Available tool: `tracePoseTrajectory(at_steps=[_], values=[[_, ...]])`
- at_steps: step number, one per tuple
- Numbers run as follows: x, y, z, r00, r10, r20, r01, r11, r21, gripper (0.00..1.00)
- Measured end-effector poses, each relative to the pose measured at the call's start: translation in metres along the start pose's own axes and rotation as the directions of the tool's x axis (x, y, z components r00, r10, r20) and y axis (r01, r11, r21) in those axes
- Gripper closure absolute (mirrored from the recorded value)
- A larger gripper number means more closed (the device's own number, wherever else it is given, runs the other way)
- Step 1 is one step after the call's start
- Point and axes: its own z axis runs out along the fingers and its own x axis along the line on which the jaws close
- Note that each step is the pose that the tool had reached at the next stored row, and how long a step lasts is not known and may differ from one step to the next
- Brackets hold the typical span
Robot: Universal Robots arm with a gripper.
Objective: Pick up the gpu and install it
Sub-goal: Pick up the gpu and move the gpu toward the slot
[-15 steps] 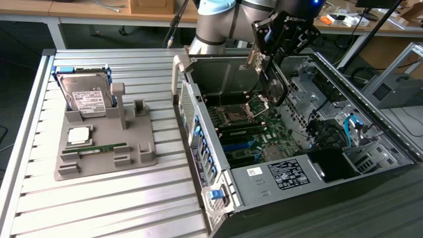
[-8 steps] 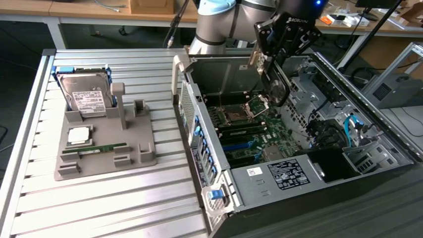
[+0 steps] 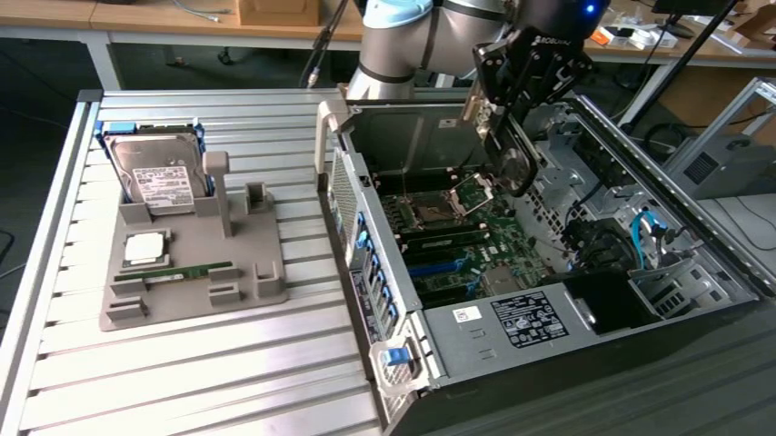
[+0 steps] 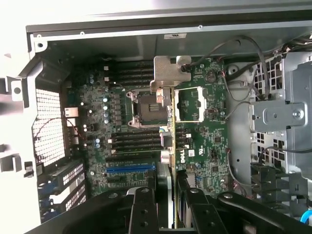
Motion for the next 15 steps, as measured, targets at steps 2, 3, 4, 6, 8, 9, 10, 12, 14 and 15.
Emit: tracePoseTrajectory(at_steps=[2, 3, 4, 6, 8, 9, 10, 12, 14, 15], values=[[-0.0016, 0.0001, 0.0006, 1.0, 0.0, 0.0, 0.0, 1.0, 0.0005, 0.73], [-0.0023, 0.0002, 0.0009, 1.0, 0.0, 0.0001, 0.0, 1.0, 0.0007, 0.73], [-0.0029, 0.0002, 0.0011, 1.0, 0.0, 0.0001, 0.0, 1.0, 0.0008, 0.73], [-0.0045, 0.0003, 0.0017, 1.0, 0.0, 0.0001, 0.0, 1.0, 0.0013, 0.73], [-0.0059, 0.0004, 0.0022, 1.0, 0.0, 0.0002, 0.0, 1.0, 0.0018, 0.73], [-0.0068, 0.0005, 0.0025, 1.0, 0.0, 0.0002, 0.0, 1.0, 0.0022, 0.73], [-0.0073, 0.0005, 0.0027, 1.0, 0.0, 0.0002, 0.0, 1.0, 0.0024, 0.73], [-0.0088, 0.0006, 0.0032, 1.0, 0.0, 0.0002, 0.0, 1.0, 0.003, 0.73], [-0.0101, 0.0007, 0.0037, 1.0, 0.0, 0.0002, 0.0, 1.0, 0.0035, 0.73], [-0.0109, 0.0007, 0.004, 1.0, 0.0, 0.0003, 0.0, 1.0, 0.0039, 0.73]])
